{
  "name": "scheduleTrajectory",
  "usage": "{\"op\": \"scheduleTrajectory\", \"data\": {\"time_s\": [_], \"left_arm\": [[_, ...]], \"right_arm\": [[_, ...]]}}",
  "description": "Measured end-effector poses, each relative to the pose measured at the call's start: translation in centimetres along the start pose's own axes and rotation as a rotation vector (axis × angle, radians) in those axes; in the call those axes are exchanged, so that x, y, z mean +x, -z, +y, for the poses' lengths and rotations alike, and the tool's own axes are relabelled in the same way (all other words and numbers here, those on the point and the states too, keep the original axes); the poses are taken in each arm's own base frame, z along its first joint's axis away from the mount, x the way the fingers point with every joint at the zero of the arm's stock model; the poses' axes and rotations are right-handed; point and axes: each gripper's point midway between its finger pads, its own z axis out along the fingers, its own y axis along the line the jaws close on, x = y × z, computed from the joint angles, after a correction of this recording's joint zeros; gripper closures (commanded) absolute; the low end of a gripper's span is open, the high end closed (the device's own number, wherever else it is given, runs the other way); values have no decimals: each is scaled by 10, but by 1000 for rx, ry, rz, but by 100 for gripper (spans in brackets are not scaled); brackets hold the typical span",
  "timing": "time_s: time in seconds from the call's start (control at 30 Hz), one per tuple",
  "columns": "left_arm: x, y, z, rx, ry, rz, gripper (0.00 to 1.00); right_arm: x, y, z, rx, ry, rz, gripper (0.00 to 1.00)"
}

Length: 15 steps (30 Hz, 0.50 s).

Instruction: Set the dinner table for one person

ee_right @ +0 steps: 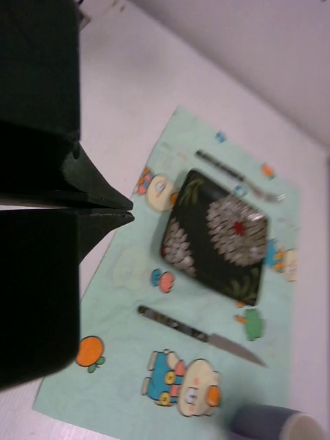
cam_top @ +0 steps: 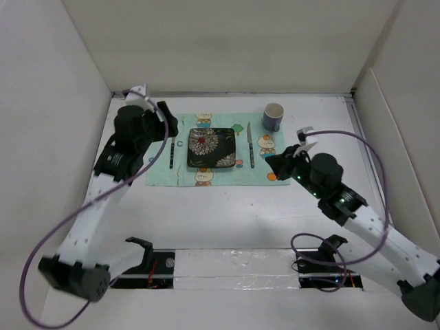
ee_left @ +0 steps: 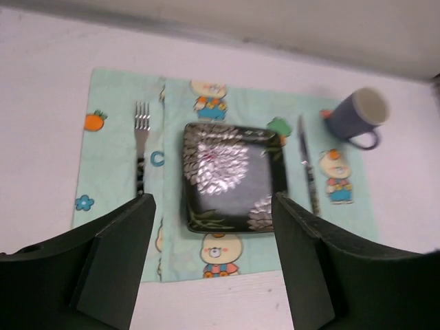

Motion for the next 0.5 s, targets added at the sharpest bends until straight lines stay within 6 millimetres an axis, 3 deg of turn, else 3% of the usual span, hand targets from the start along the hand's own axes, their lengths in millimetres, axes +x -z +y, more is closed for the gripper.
{"op": "scheduleTrajectory", "data": {"time_s": [0.07, 0.1, 0.17, 0.23, 0.33, 0.43, 0.5], "left_arm": [[-13, 42, -3, 61, 40, -112, 34], [-18, 59, -4, 85, 58, -164, 29], [-25, 91, -1, 118, 88, -252, 26], [-27, 118, 5, 131, 115, -329, 22], [-34, 160, 17, 131, 158, -455, 20], [-45, 206, 29, 144, 208, -612, 20], [-47, 224, 36, 147, 234, -683, 15]], "right_arm": [[-35, 28, 13, -38, -5, -110, 78], [-49, 40, 14, -30, -10, -157, 55], [-91, 78, 25, -73, -27, -305, 50], [-121, 111, 24, -59, -48, -430, 44], [-159, 156, 15, -3, -92, -594, 42], [-175, 177, 0, 76, -133, -677, 43], [-175, 177, -9, 124, -146, -684, 43]]}}
